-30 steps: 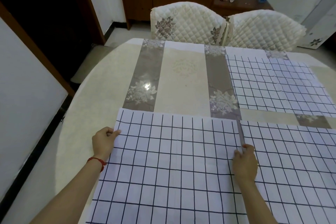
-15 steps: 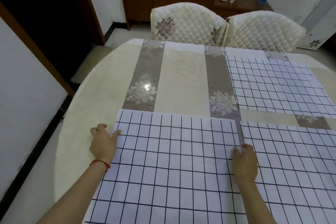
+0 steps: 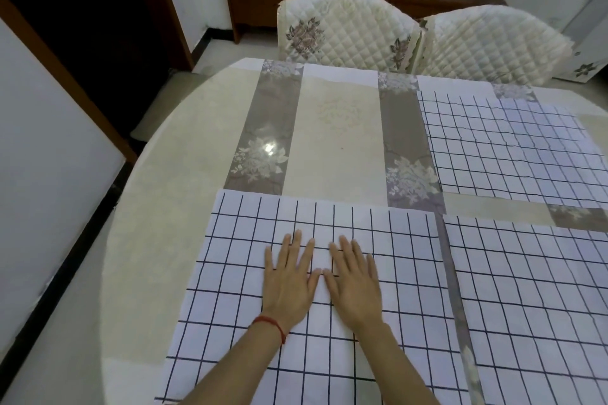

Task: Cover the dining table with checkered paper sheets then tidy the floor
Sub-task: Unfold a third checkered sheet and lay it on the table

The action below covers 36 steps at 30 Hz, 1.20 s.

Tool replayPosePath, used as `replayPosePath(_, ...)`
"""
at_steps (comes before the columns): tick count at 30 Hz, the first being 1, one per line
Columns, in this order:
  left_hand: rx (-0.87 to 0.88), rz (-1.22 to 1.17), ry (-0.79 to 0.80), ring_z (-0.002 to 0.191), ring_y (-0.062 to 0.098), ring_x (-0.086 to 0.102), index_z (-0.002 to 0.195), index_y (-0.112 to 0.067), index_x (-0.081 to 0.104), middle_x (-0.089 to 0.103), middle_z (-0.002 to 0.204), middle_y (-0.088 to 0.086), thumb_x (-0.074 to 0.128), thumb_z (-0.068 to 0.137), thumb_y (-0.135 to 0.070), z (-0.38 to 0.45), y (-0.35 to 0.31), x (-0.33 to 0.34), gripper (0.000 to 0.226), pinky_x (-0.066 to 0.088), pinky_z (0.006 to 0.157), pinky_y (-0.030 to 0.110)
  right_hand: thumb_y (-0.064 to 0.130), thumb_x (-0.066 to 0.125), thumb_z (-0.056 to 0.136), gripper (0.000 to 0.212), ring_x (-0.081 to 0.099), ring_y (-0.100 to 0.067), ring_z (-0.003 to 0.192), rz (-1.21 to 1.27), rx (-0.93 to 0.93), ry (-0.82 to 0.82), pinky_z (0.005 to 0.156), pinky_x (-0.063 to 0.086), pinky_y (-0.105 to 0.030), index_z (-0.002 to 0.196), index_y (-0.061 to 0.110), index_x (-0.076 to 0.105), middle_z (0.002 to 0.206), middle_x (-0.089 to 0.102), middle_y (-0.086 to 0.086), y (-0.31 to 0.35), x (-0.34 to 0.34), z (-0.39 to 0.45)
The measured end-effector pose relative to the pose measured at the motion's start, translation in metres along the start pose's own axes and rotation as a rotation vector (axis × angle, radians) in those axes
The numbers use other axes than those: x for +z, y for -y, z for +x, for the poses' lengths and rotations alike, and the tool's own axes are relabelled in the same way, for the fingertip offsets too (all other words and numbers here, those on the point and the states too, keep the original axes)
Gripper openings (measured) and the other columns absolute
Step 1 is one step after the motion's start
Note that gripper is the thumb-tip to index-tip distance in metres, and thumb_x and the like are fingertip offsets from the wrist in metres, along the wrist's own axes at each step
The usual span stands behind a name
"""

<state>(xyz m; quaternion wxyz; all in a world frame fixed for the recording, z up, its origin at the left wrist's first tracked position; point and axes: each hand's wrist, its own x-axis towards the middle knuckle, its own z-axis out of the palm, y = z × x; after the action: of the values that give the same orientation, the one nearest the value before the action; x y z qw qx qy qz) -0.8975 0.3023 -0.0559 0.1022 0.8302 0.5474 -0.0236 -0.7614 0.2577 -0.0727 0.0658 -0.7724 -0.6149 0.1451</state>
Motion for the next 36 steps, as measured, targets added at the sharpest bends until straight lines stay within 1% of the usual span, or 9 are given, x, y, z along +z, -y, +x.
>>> replayPosePath(3,-0.001,0.003,-0.019,0.128,0.024,0.047,0.133,-0.022,0.049,0.049,0.14,0.005,0.027,0.088,-0.046,0.001,-0.001,0.001,0.056,0.041,0.098,0.054,0.047,0.02,0.097,0.055,-0.018,-0.008,0.141,0.004,0.172,-0.043,0.117,-0.01,-0.034,0.143,0.036,-0.007,0.154,-0.013,0.012,-0.028,-0.007,-0.006)
replayPosePath(8,-0.004,0.011,-0.024,0.129,0.024,0.047,0.134,-0.021,0.048,0.048,0.141,0.005,0.027,0.088,-0.046,0.002,-0.001,0.002,0.056,0.04,0.099,0.054,0.038,0.024,0.098,0.054,-0.003,-0.021,0.146,0.075,0.473,-0.121,0.118,-0.003,-0.046,0.148,0.021,0.012,0.159,0.004,-0.003,-0.046,-0.027,-0.001)
replayPosePath(13,-0.012,0.019,0.006,0.129,0.024,0.046,0.134,-0.022,0.048,0.047,0.141,0.005,0.027,0.087,-0.047,0.002,-0.001,0.003,0.057,0.037,0.103,0.054,0.041,0.02,0.099,0.053,-0.017,-0.01,0.141,0.002,0.051,-0.076,0.113,-0.017,-0.035,0.148,0.027,0.004,0.157,-0.005,0.007,0.006,-0.02,0.04)
replayPosePath(16,-0.011,0.025,0.015,0.13,0.024,0.046,0.134,-0.023,0.047,0.047,0.142,0.005,0.028,0.086,-0.048,0.003,-0.002,0.003,0.057,0.03,0.108,0.053,0.045,0.018,0.099,0.053,-0.017,-0.009,0.142,-0.038,-0.096,0.032,0.116,-0.012,-0.037,0.147,0.031,0.003,0.158,-0.006,0.009,0.013,-0.011,0.054)
replayPosePath(20,-0.018,-0.001,0.013,0.132,0.024,0.043,0.136,-0.023,0.044,0.044,0.144,0.004,0.027,0.088,-0.049,0.004,-0.001,0.003,0.057,0.036,0.102,0.055,0.046,0.018,0.098,0.053,-0.018,-0.005,0.14,-0.024,-0.016,0.003,0.116,-0.011,-0.034,0.146,0.035,0.0,0.157,-0.007,0.01,-0.023,-0.016,0.058)
replayPosePath(25,0.006,-0.025,0.018,0.143,0.026,0.014,0.146,-0.027,0.018,0.017,0.156,0.002,0.014,0.091,-0.051,0.005,0.002,0.011,0.06,0.006,0.112,0.056,0.039,0.021,0.098,0.054,-0.005,-0.017,0.146,0.043,0.351,-0.072,0.118,-0.004,-0.045,0.148,0.025,0.008,0.159,0.001,0.0,-0.073,-0.036,0.041)
replayPosePath(27,-0.003,-0.02,0.014,0.142,0.027,0.022,0.145,-0.025,0.025,0.023,0.154,0.004,0.018,0.09,-0.05,0.004,0.002,0.011,0.06,0.013,0.11,0.057,0.036,0.024,0.099,0.054,-0.002,-0.021,0.146,0.067,0.425,-0.137,0.118,-0.003,-0.047,0.148,0.018,0.013,0.159,0.006,-0.004,-0.061,-0.037,0.032)
replayPosePath(31,-0.008,-0.015,0.002,0.134,0.026,0.038,0.139,-0.023,0.04,0.039,0.147,0.005,0.024,0.089,-0.048,0.003,-0.001,0.007,0.058,0.029,0.105,0.056,0.039,0.023,0.099,0.054,-0.016,-0.011,0.142,0.078,0.116,-0.109,0.114,-0.017,-0.036,0.145,0.027,-0.003,0.153,-0.014,0.007,0.006,-0.012,0.005)
replayPosePath(36,0.005,-0.042,0.001,0.144,0.026,0.009,0.146,-0.027,0.012,0.007,0.156,0.002,0.007,0.09,-0.051,0.004,0.002,0.013,0.062,0.001,0.112,0.055,0.043,0.02,0.098,0.053,-0.018,-0.01,0.14,0.027,0.142,-0.059,0.114,-0.015,-0.035,0.144,0.033,-0.004,0.152,-0.015,0.011,0.01,0.009,-0.022)
